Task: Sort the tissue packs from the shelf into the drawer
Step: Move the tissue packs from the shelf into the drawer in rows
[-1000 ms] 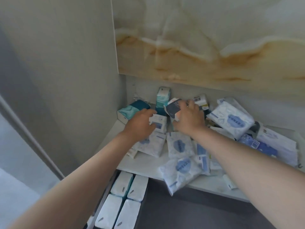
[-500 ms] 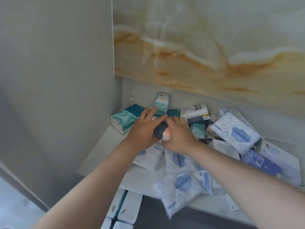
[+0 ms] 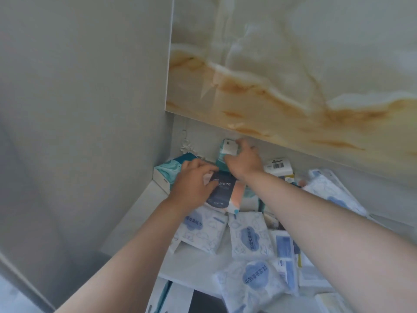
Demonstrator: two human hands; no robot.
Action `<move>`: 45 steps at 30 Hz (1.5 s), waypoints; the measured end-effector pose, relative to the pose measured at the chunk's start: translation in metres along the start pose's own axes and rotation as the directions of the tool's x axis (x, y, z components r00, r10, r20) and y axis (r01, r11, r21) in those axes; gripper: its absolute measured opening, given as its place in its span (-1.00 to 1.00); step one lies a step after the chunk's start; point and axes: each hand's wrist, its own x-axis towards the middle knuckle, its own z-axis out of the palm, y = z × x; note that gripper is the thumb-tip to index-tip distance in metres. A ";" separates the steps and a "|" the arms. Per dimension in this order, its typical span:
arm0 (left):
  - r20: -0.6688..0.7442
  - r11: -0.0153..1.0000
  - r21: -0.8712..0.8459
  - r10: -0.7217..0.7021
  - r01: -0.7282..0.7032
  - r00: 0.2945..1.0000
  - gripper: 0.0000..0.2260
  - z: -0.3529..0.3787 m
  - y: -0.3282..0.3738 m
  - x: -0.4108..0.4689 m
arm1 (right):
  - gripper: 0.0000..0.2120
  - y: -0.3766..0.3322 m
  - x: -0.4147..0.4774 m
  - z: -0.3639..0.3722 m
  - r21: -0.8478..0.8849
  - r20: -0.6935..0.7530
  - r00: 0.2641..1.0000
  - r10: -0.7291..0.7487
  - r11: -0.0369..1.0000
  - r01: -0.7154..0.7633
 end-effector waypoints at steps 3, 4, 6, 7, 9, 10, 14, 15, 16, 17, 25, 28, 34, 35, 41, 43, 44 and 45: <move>-0.069 0.995 -0.036 -0.093 0.091 0.993 -0.68 -0.005 -0.009 0.009 | -0.29 -0.012 0.023 0.012 -0.080 0.124 0.989 0.081 0.994 -0.072; -0.051 0.993 -0.022 -0.118 0.117 0.992 -0.65 -0.006 -0.012 0.011 | -0.29 -0.013 0.028 0.017 -0.102 0.142 0.987 0.080 0.993 -0.066; -0.012 0.988 0.008 -0.157 0.157 0.988 -0.59 -0.008 -0.017 0.015 | -0.39 -0.011 0.033 0.027 -0.116 0.128 0.990 0.058 0.992 -0.043; -0.003 0.984 0.009 -0.177 0.177 0.984 -0.56 -0.010 -0.020 0.016 | -0.47 -0.011 0.033 0.031 -0.112 0.095 0.995 0.026 0.994 -0.015; -0.012 0.980 0.004 -0.201 0.201 0.979 -0.49 -0.013 -0.024 0.016 | -0.63 -0.011 0.029 0.035 -0.111 0.040 0.998 -0.048 0.993 0.052; -0.025 0.979 -0.002 -0.205 0.205 0.978 -0.45 -0.014 -0.025 0.017 | -0.67 -0.011 0.026 0.035 -0.104 0.034 0.995 -0.090 0.990 0.093; -0.053 0.990 -0.013 -0.138 0.138 0.989 -0.28 -0.029 -0.023 0.019 | -0.52 -0.008 0.010 0.028 -0.079 0.130 0.917 -0.378 0.918 0.390; -0.042 0.995 0.002 -0.101 0.101 0.994 -0.24 -0.033 -0.022 0.020 | -0.49 -0.007 0.005 0.024 -0.068 0.162 0.875 -0.456 0.880 0.471; -0.027 0.998 0.020 -0.065 0.065 0.998 -0.20 -0.036 -0.020 0.020 | -0.48 -0.006 0.000 0.019 -0.050 0.184 0.832 -0.524 0.840 0.540; -0.011 0.999 0.040 -0.032 0.032 0.999 -0.18 -0.040 -0.017 0.021 | -0.47 -0.006 -0.005 0.014 -0.024 0.194 0.795 -0.574 0.808 0.589; -0.185 1.000 0.027 -0.006 0.011 0.983 -0.44 -0.041 0.007 0.013 | -0.52 0.018 -0.030 -0.023 0.024 0.089 0.881 -0.465 0.885 0.465; -0.235 0.996 -0.044 -0.082 0.073 0.968 -0.44 -0.038 0.009 0.010 | -0.73 0.049 -0.028 -0.026 -0.246 0.125 0.979 -0.162 0.951 0.188; -0.152 0.999 0.028 0.023 -0.019 0.988 -0.45 -0.019 0.006 0.013 | -0.49 0.069 -0.035 -0.001 -0.254 0.188 0.970 0.156 0.961 -0.106; -0.147 0.999 0.032 0.023 -0.018 0.989 -0.45 -0.016 0.004 0.013 | -0.44 0.067 -0.033 0.002 -0.225 0.208 0.964 0.165 0.967 -0.117; -0.125 0.998 0.031 0.061 -0.058 0.990 -0.48 -0.009 0.002 0.015 | -0.19 0.057 -0.028 0.016 -0.385 0.248 0.951 0.185 0.920 -0.079; -0.123 0.998 0.030 0.059 -0.056 0.991 -0.47 -0.006 0.003 0.014 | -0.29 0.056 -0.028 0.019 -0.363 0.209 0.963 0.170 0.928 -0.085; -0.121 0.998 0.030 0.061 -0.058 0.991 -0.47 -0.005 0.003 0.013 | -0.35 0.056 -0.029 0.018 -0.342 0.174 0.973 0.154 0.936 -0.087; -0.125 0.998 0.025 0.063 -0.060 0.990 -0.48 -0.006 0.004 0.013 | -0.41 0.055 -0.029 0.016 -0.317 0.135 0.982 0.131 0.945 -0.082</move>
